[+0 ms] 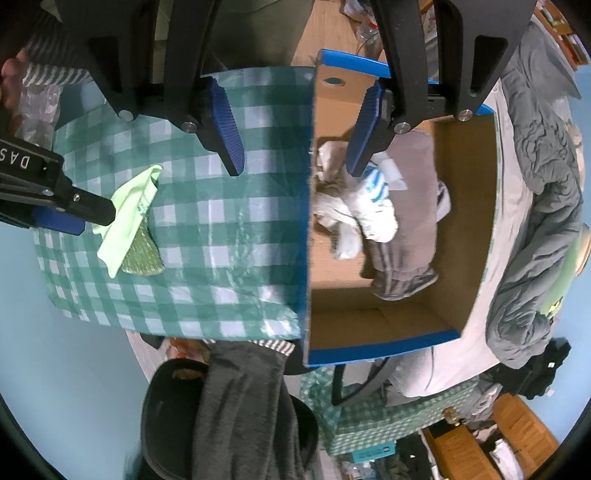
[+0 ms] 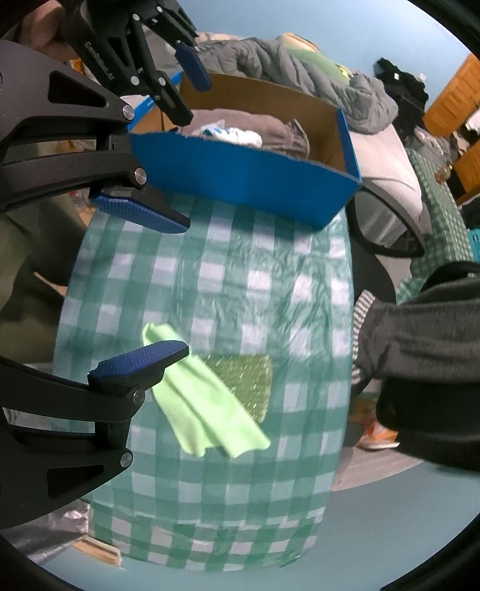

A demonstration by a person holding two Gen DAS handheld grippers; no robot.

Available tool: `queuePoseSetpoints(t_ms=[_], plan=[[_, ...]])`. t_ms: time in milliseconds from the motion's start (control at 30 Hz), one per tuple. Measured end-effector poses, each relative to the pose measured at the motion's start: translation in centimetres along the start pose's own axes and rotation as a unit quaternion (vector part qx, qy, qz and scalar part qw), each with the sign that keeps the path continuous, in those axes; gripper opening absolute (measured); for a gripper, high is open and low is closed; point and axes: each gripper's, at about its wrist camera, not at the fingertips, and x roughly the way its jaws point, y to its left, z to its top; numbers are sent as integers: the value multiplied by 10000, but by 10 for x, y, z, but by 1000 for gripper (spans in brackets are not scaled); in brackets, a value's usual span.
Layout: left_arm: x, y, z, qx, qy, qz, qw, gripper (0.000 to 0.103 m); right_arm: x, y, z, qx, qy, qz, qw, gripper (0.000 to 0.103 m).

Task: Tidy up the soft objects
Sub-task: 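Move both tools back over the table toward the lime-green cloth, then lower the right tool onto the lime-green cloth and close on it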

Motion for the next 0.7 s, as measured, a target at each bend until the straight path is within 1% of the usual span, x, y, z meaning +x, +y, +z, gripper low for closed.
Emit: queuePoseSetpoints(t_ms=[267, 467, 700], plan=[[14, -29, 4, 247, 119, -26, 9996, 59, 4, -37, -10, 397, 99, 16, 9992, 61], [26, -45, 9, 425, 175, -25, 9989, 59, 13, -60, -14, 655, 146, 28, 9977, 61], [43, -58, 16, 520, 268, -49, 9983, 59, 28, -82, -14, 910, 167, 10, 9957, 61]])
